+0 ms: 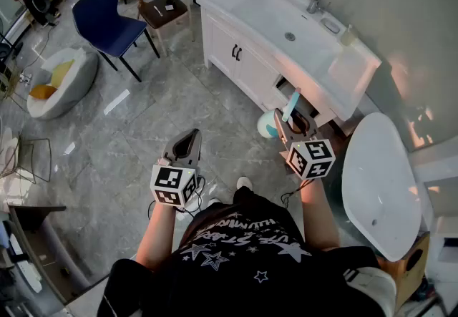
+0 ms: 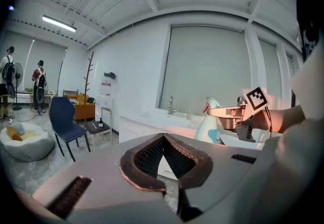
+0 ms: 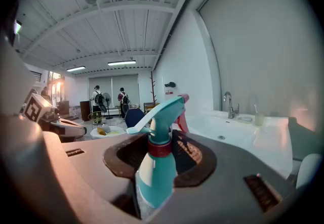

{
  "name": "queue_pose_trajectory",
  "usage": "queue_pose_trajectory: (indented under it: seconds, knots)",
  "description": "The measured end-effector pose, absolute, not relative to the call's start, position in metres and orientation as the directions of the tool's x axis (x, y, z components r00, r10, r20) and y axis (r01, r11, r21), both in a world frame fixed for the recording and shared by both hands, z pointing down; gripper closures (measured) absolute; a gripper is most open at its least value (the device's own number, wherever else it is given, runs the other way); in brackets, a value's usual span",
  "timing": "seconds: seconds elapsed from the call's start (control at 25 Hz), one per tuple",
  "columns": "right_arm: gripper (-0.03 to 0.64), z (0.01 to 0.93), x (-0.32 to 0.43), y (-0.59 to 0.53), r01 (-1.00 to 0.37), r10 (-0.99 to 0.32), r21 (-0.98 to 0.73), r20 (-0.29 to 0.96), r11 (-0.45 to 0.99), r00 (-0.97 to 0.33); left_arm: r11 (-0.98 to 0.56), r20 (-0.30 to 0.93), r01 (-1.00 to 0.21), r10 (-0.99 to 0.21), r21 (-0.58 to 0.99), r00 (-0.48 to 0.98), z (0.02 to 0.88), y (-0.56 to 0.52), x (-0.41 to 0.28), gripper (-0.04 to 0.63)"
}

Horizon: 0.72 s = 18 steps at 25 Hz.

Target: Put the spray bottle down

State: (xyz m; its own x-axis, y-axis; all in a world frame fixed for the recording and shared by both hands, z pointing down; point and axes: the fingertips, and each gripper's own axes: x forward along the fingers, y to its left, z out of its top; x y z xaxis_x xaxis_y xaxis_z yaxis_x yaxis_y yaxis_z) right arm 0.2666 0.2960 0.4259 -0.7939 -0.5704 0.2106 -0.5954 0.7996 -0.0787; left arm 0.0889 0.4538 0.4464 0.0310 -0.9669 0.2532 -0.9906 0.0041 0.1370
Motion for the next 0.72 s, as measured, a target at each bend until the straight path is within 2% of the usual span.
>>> queue_pose_trajectory:
  seconds: [0.24, 0.72]
  knots:
    - [0.462, 0.421, 0.261, 0.311, -0.582, -0.559, -0.06, 0.212, 0.811, -0.801, 0.007, 0.243, -0.99, -0.97, 0.138, 0.027, 0.442, 0.462, 0.087, 0.58]
    - [0.462, 0.439, 0.244, 0.35, -0.574, -0.546, -0.053, 0.247, 0.817, -0.801, 0.004, 0.306, -0.981, -0.951, 0.194, 0.056, 0.471, 0.513, 0.088, 0.58]
